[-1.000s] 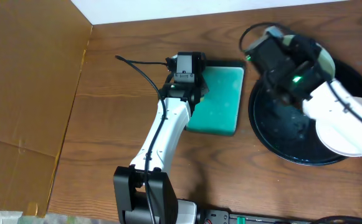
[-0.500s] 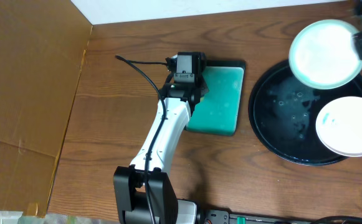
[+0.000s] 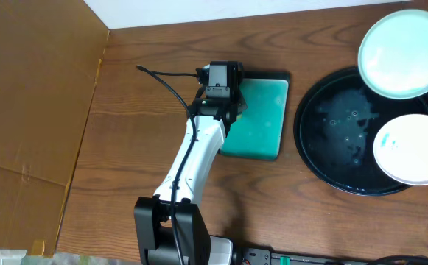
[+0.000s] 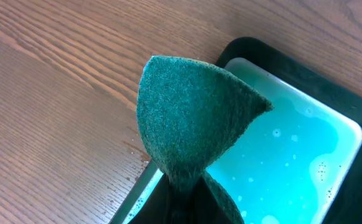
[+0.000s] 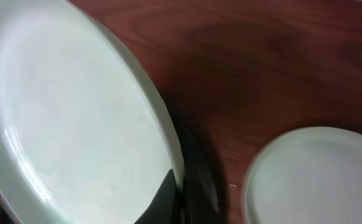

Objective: Clean dirty plates on tray and stack at the side
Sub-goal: 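Lift the cleaned plate with the right gripper and stack it at right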

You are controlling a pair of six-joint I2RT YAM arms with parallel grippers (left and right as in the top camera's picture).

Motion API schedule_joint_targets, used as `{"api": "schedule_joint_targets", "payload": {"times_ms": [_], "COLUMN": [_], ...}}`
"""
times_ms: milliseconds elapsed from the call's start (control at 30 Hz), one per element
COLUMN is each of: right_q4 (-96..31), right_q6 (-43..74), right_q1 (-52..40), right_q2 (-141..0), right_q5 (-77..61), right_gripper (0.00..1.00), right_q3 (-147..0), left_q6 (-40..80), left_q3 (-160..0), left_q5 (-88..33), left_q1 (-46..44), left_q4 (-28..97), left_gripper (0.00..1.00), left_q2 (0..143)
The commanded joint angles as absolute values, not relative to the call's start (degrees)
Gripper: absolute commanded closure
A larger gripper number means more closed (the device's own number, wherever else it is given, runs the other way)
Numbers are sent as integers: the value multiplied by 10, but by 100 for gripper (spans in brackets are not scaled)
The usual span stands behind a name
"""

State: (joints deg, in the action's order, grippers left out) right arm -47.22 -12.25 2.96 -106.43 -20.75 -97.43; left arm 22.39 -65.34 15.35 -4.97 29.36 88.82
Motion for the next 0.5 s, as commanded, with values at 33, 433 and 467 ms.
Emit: {"api": "schedule_joint_targets", "payload": {"times_ms": [33,433,467], "right_q4": [-463,-337,-336], "right_q6": [-174,-484,-496], "right_q1": [-87,-371,-381], "right_q2": [-1056,-1056,-1056], "right_q5": [156,620,638], "right_gripper": [99,99,99], "right_q3": [-977,-977,-977], "left_q6": [217,217,217], "left_q3": [-649,-649,-649], "left_q5": [155,155,155], "left_q1": [-48,-48,-48], "left_q4": [291,291,291], "left_gripper": [93,93,93], "left_q2": [880,880,880]}}
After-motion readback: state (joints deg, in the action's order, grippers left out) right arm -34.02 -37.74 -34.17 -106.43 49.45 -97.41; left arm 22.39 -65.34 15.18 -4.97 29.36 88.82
